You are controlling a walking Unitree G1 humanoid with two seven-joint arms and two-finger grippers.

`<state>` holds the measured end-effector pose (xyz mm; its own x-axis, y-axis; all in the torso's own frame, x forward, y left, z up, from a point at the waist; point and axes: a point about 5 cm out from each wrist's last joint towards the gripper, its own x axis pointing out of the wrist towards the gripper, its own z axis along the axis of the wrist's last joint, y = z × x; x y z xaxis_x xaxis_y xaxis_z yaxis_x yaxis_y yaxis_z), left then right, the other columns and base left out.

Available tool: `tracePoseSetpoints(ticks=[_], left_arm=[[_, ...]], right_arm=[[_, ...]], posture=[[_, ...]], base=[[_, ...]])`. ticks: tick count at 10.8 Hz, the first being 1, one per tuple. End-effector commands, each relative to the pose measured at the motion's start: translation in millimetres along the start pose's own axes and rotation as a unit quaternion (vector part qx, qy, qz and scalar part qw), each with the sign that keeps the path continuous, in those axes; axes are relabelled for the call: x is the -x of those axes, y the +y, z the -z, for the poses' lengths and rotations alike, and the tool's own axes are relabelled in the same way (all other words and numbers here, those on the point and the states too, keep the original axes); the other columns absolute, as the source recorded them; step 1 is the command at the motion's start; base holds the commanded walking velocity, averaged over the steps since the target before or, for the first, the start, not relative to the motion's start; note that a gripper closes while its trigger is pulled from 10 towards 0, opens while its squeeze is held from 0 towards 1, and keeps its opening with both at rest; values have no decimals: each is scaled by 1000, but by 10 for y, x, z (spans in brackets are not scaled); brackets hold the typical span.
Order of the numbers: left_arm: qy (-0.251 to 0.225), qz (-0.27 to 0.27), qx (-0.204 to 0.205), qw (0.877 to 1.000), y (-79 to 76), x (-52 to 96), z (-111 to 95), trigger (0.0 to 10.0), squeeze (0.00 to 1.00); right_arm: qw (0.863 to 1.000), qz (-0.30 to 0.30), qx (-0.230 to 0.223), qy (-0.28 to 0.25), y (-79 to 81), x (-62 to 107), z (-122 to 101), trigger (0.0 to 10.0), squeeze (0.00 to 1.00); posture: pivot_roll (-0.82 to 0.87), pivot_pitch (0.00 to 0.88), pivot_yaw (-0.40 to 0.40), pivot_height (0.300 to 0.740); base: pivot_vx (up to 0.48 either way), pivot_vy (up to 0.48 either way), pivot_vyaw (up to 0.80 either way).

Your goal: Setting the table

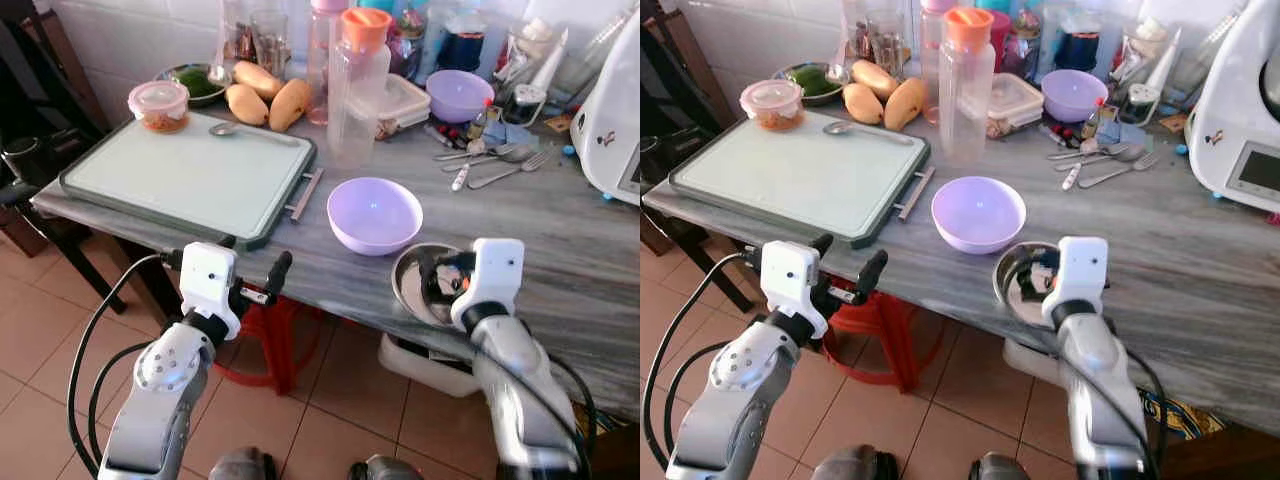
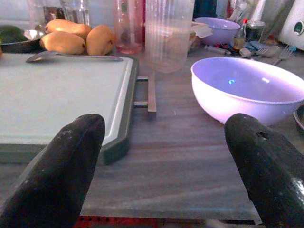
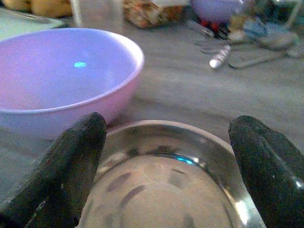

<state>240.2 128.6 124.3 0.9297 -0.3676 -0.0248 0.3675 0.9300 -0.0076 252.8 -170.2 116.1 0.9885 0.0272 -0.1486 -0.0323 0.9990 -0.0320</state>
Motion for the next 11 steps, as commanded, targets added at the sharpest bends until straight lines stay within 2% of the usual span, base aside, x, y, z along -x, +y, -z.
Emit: tracePoseSetpoints(ticks=[1, 2, 3, 5, 10, 11], left_arm=[[-1, 0, -6, 1000, -22, -5, -24, 10000, 0], [1, 7, -5, 1000, -63, -7, -15, 10000, 0], [1, 8, -5, 1000, -72, -15, -16, 10000, 0], [1, 3, -5, 1000, -74, -20, -15, 10000, 0], [-2, 0, -3, 1000, -83, -48, -6, 10000, 0], [-1, -1, -2, 1000, -90, -65, 1, 10000, 0]], right_arm=[[1000, -7, 16, -26, 18, 23, -84, 10000, 0], [997, -24, 41, -68, 74, 33, -193, 10000, 0], [993, -32, 38, -104, 113, 12, -316, 10000, 0], [991, -30, 59, -113, 104, -10, -341, 10000, 0], [992, -30, 49, -111, 106, -75, -313, 10000, 0], [992, -31, 45, -111, 115, -94, -295, 10000, 0]], posture=[[52, 0, -11, 740], [49, 0, -11, 740], [49, 0, -14, 740], [49, 0, -20, 740], [50, 0, -26, 740], [53, 0, -22, 740]], base=[[0, 0, 0], [0, 0, 0], [-322, 0, 0], [-321, 0, 0], [-318, 0, 0], [-319, 0, -544]])
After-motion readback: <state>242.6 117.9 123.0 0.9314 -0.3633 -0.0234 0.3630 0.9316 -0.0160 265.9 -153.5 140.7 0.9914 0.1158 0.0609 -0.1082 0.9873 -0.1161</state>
